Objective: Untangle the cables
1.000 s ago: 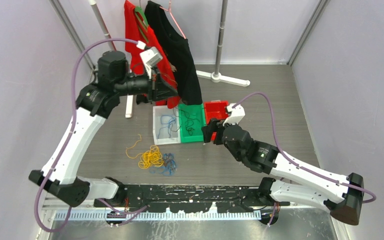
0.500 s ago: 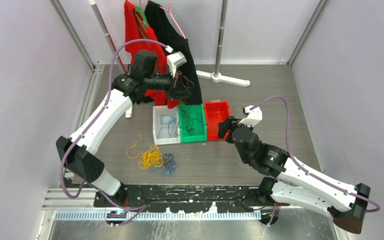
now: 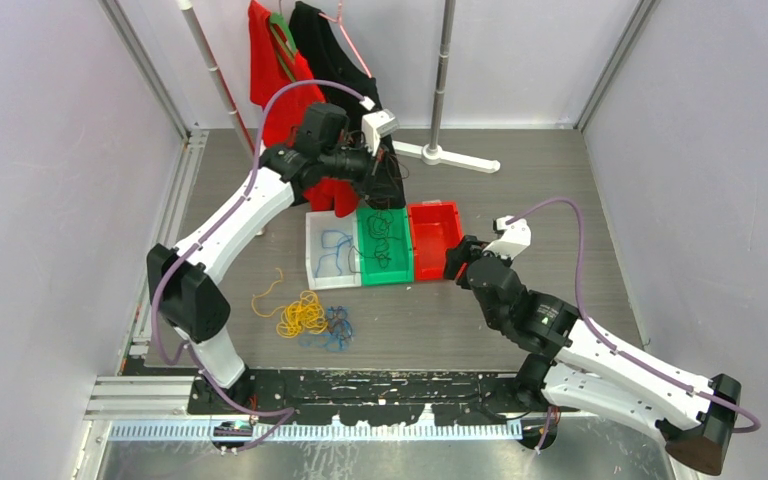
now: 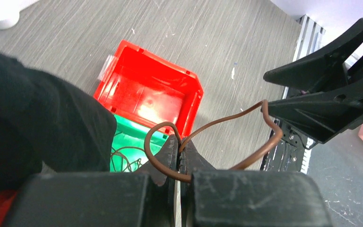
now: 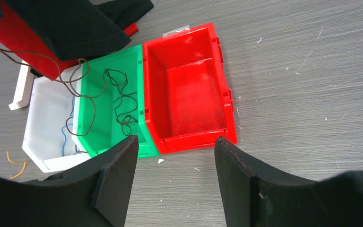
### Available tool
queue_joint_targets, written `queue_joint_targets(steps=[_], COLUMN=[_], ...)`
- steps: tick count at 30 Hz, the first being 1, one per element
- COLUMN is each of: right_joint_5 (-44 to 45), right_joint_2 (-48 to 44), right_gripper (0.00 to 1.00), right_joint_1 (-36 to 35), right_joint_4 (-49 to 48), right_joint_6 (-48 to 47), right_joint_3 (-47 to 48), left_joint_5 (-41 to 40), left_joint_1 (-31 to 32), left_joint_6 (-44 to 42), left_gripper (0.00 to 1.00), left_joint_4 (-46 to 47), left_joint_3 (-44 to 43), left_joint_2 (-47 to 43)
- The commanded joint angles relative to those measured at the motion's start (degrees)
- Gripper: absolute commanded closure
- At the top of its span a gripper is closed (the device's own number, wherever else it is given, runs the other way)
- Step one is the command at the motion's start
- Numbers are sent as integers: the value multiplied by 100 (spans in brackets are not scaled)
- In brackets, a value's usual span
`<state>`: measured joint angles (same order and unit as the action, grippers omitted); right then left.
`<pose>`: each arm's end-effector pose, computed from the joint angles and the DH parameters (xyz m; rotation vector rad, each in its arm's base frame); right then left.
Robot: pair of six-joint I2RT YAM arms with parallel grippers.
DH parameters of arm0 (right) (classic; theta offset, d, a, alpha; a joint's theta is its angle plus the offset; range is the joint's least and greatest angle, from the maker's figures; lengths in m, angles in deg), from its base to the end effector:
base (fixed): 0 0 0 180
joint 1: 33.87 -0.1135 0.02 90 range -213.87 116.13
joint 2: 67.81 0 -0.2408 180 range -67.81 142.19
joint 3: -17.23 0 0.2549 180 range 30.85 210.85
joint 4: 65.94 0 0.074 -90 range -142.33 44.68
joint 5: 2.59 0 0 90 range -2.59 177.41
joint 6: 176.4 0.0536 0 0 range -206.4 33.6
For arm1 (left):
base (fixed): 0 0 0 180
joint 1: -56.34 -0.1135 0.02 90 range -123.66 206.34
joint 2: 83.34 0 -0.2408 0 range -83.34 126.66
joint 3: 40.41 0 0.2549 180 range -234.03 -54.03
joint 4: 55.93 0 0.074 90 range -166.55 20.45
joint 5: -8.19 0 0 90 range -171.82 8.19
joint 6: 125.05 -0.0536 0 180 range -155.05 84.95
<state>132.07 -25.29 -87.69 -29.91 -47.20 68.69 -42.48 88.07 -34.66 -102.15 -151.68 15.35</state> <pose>0.1450 0.1345 0.2648 0.2262 1.8984 0.2987 0.3234 -0.2399 0.3431 0.9793 1.9634 -1.0594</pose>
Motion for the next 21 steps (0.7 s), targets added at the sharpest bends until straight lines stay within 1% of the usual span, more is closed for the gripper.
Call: queue_joint_targets(steps=[1,4,9,14,18,21], right_joint_5=[47,17,-27,-13,15,33], right_joint_2=[-136,-165,-217,-299,-370,-415], right_gripper=[35,36,36,36,36,36], right_joint_1=[54,65,76,82,88,87], right_joint_4=[-89,-97,-89,-18,55,104], right_joint_6=[129,140,189,239,276,276], right_joint_3=[-38,-63,-103,-143,-173,-179], left_joint_5=[-126,-203,-310,-437,-605,-863], left_joint_1=[161,270,395,401,396,391], left_joint_6=[232,355,339,99,-118,-453], left_gripper=[100,100,100,100,100,100], left_joint_4=[298,271,190,64,66,-24], left_joint_3=[-550,-720,-744,-782,-557,-369], left_joint_2=[30,66,53,153,175,188])
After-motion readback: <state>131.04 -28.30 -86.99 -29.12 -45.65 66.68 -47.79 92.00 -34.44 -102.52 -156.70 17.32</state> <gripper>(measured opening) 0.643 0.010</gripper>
